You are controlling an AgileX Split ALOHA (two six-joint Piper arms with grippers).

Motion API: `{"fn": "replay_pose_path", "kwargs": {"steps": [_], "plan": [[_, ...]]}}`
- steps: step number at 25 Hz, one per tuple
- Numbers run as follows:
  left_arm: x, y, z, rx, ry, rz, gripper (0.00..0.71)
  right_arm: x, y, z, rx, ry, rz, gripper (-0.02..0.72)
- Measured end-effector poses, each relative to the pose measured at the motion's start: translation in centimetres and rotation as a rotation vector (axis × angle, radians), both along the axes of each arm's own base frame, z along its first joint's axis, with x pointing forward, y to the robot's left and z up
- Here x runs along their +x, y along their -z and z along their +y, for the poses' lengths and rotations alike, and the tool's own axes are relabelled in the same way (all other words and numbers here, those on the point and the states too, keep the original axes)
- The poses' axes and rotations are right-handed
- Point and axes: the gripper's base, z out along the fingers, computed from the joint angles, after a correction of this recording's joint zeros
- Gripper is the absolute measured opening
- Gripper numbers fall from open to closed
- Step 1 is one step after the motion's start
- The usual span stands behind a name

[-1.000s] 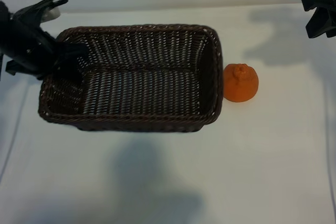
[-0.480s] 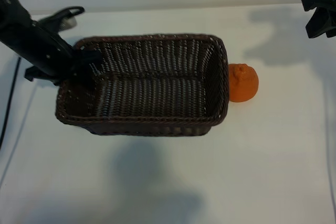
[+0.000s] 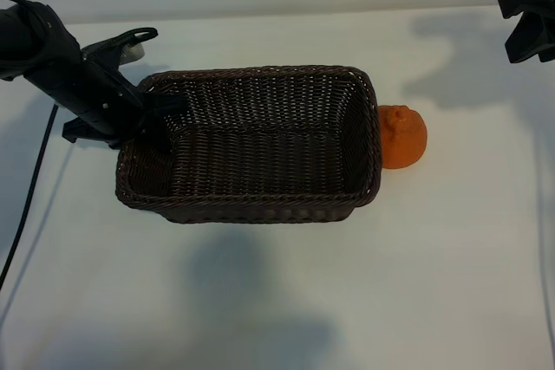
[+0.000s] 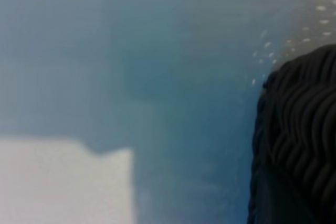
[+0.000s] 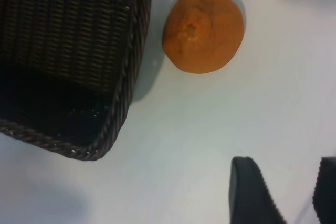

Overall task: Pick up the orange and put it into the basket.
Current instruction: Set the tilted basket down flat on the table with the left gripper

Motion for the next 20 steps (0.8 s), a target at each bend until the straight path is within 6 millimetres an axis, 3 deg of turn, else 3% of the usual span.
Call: {"fn": "replay_pose_path", "kwargs": {"steps": [15, 18, 20], "plan": [[0.09, -0.02, -0.28, -0.004, 0.003, -0.010, 0.156, 0.00, 0.00, 0.00, 0.000, 0.001, 0.000, 0.327], [0.10, -0.05, -0.36, -0.013, -0.007, -0.008, 0.223, 0.00, 0.00, 0.00, 0.000, 0.000, 0.000, 0.327], [0.15, -0.13, -0.42, -0.021, -0.013, -0.007, 0.325, 0.00, 0.00, 0.00, 0.000, 0.000, 0.000, 0.327]]}}
